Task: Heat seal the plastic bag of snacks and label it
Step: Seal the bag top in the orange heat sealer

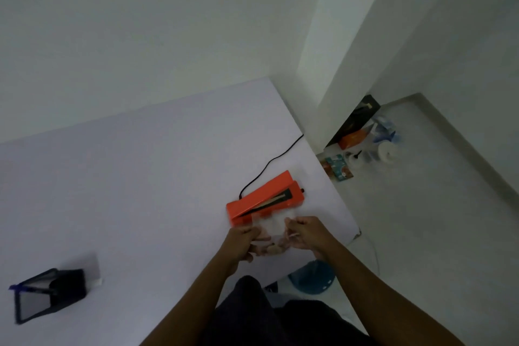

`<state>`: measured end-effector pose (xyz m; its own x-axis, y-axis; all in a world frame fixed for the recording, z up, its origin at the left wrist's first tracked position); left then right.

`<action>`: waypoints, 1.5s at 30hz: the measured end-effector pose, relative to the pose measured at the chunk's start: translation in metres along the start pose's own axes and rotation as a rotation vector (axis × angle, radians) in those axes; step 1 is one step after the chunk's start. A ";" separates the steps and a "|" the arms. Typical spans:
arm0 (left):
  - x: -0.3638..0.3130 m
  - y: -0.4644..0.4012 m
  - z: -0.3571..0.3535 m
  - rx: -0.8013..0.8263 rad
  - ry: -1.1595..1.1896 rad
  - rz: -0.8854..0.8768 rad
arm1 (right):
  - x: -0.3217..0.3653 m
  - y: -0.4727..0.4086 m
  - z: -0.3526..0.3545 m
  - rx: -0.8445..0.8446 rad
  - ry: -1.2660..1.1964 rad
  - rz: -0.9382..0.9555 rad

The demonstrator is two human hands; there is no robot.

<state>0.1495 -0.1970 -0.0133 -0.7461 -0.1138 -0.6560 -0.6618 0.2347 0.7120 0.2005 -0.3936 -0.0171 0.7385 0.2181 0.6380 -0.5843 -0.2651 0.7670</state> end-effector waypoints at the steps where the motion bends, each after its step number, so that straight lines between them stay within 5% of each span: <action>1: 0.000 -0.005 -0.003 -0.027 0.001 -0.002 | 0.004 -0.003 0.005 0.003 -0.016 -0.005; 11: 0.007 -0.031 -0.003 -0.293 0.113 -0.042 | 0.019 -0.029 0.012 0.057 0.036 0.032; 45: 0.019 -0.051 -0.006 -0.486 0.306 -0.012 | 0.005 -0.062 0.015 -0.121 -0.020 0.077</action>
<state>0.1687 -0.2168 -0.0603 -0.6777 -0.4053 -0.6136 -0.5737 -0.2305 0.7859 0.2455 -0.3903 -0.0626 0.6957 0.1826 0.6947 -0.6750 -0.1647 0.7192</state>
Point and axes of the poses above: each hand's wrist, its own y-axis away from the middle knuckle, its own z-axis out of the back of the hand, x = y × z, the point moved 5 cm from there along -y, towards the middle knuckle, and after that the axes turned 9 degrees about x, right-handed, at the moved point
